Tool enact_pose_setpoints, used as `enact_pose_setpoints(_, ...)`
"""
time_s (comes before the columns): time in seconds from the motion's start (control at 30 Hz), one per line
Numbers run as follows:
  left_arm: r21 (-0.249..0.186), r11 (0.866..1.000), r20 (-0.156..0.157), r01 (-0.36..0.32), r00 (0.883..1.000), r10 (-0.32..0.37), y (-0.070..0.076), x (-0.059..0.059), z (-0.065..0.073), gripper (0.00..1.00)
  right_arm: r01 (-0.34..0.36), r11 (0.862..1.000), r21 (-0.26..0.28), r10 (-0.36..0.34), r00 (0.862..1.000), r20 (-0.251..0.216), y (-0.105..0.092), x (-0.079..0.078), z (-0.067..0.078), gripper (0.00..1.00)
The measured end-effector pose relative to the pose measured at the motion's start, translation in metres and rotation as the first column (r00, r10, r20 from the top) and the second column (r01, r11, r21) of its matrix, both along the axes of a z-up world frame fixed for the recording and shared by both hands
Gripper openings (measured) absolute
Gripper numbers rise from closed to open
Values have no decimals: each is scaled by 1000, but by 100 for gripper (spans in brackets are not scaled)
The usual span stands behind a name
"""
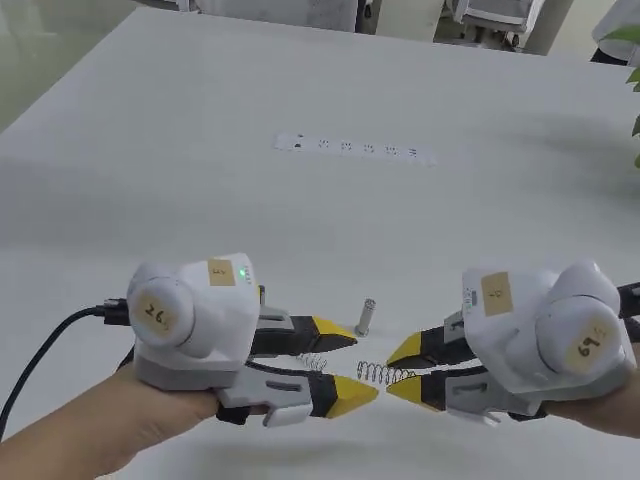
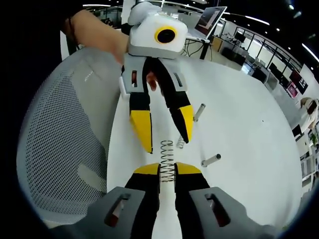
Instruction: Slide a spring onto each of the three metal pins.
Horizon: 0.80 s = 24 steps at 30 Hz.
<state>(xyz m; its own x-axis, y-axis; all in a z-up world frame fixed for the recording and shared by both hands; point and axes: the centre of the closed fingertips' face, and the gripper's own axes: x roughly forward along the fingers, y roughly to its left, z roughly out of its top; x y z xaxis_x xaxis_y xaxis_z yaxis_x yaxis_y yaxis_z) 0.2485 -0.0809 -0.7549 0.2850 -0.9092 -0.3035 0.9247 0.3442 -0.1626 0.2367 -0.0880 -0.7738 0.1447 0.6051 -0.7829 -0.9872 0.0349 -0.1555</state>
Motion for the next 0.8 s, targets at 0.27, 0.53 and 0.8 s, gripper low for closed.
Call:
enact_pose_setpoints(0.27,-20,1000,14,20,1000,-20,-4,0,2,15,0,999,40,0,1000,-1,5,2,7,8)
enact_pose_setpoints(0.53,-41,998,25,38,999,-37,-7,-2,3,8,-31,999,34,31,1000,5,7,0,5,8)
enact_pose_setpoints(0.8,-39,999,20,32,999,-32,-2,-3,-1,8,-30,999,43,30,1000,5,8,2,7,8)
